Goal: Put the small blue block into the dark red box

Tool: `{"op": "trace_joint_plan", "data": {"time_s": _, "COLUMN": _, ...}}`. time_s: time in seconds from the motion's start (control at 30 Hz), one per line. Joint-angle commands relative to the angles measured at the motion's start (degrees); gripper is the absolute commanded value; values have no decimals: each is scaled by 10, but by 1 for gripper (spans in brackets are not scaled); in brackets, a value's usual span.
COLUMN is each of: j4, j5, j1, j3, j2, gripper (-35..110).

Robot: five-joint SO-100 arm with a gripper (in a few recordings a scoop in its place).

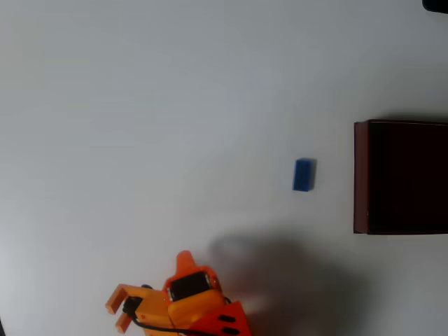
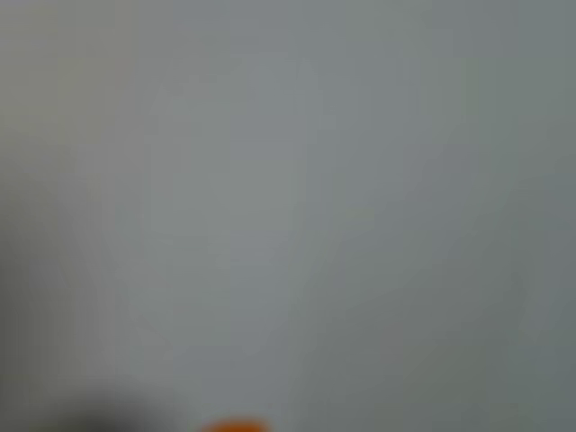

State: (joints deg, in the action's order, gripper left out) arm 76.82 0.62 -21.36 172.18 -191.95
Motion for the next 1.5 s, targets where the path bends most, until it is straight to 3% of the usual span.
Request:
{"op": "trace_joint_plan", "data": {"time_s": 0.0, "j4": 5, "j5": -3, "j1": -11, "j3": 0, "j2": -4, "gripper": 0}}
{"op": "trace_joint_plan", "data": {"time_s": 0.57, "j4": 3, "j5": -36, "j1": 15, "j3": -5, "j2": -4, "gripper": 0}}
{"op": "trace_joint_plan", "data": {"time_s": 0.67, "j4": -7, "j5": -112, "j1": 25, "j3": -33, "j2": -4, "gripper": 0}}
{"op": "trace_joint_plan", "data": {"time_s": 0.77, "j4": 13, "j5": -265, "j1": 69, "j3": -35, "j2": -4, "gripper": 0}}
{"op": "trace_joint_plan", "data": {"time_s": 0.93, "j4": -26, "j5": -480, "j1": 149, "j3": -18, "j2": -4, "gripper": 15}}
{"op": "trace_joint_plan", "data": {"time_s": 1.03, "j4": -53, "j5": -534, "j1": 185, "j3": -49, "j2": 8, "gripper": 19}}
{"op": "trace_joint_plan", "data": {"time_s": 1.2, "j4": -117, "j5": -606, "j1": 259, "j3": -136, "j2": 221, "gripper": 21}}
{"op": "trace_joint_plan", "data": {"time_s": 1.47, "j4": -84, "j5": -670, "j1": 346, "j3": -384, "j2": 596, "gripper": 21}}
